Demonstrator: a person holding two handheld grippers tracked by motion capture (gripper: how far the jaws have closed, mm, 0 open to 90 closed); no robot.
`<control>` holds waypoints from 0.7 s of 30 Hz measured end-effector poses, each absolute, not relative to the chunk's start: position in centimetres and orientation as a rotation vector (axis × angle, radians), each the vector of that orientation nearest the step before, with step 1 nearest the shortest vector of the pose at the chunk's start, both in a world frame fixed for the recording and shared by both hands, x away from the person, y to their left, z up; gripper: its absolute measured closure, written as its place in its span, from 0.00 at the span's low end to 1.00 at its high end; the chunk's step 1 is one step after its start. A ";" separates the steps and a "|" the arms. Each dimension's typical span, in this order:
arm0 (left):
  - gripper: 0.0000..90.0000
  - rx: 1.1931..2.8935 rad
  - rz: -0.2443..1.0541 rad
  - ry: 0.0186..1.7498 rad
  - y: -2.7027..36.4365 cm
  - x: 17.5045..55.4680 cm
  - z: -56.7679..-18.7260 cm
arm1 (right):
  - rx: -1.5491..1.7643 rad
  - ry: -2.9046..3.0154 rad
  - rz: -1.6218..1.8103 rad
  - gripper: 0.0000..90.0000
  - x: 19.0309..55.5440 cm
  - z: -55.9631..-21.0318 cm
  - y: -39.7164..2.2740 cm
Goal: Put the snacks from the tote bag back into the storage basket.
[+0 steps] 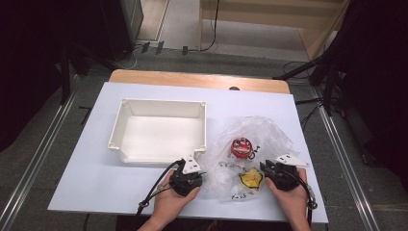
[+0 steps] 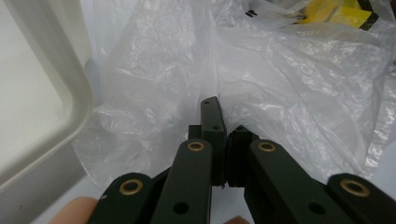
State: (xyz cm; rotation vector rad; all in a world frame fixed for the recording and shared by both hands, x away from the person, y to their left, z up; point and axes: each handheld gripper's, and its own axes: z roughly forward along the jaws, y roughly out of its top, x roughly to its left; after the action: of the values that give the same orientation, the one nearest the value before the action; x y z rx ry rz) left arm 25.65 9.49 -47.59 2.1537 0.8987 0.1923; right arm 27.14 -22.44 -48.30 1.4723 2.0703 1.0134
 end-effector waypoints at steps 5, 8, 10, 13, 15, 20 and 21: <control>0.99 2.155 0.198 0.895 9.5 25.6 -47.6 | 1.374 1.982 1.229 0.68 26.0 -45.0 -22.5; 0.99 2.155 0.199 0.896 9.5 25.6 -47.6 | 1.329 1.966 1.260 0.68 25.6 -44.0 -22.2; 0.99 2.153 0.204 0.897 9.4 25.5 -47.6 | 1.287 1.953 1.281 0.68 25.5 -43.1 -22.0; 0.99 2.150 0.213 0.897 9.4 25.4 -47.6 | 1.275 1.919 1.354 0.73 26.3 -42.0 -21.8; 0.99 2.149 0.212 0.898 9.4 25.4 -47.7 | 1.290 1.915 1.415 0.73 26.9 -41.7 -21.6; 0.99 2.150 0.216 0.898 9.4 25.4 -47.6 | 1.265 2.002 1.386 0.57 28.0 -41.7 -19.2; 0.99 2.150 0.216 0.898 9.4 25.4 -47.6 | 1.278 2.011 1.359 0.52 28.2 -41.7 -18.7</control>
State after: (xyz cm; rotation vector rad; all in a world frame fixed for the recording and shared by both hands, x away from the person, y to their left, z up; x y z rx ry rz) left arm 25.36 9.41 -47.64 2.1502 0.8975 0.2164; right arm 28.15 -18.68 -41.68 1.2778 2.0105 1.3592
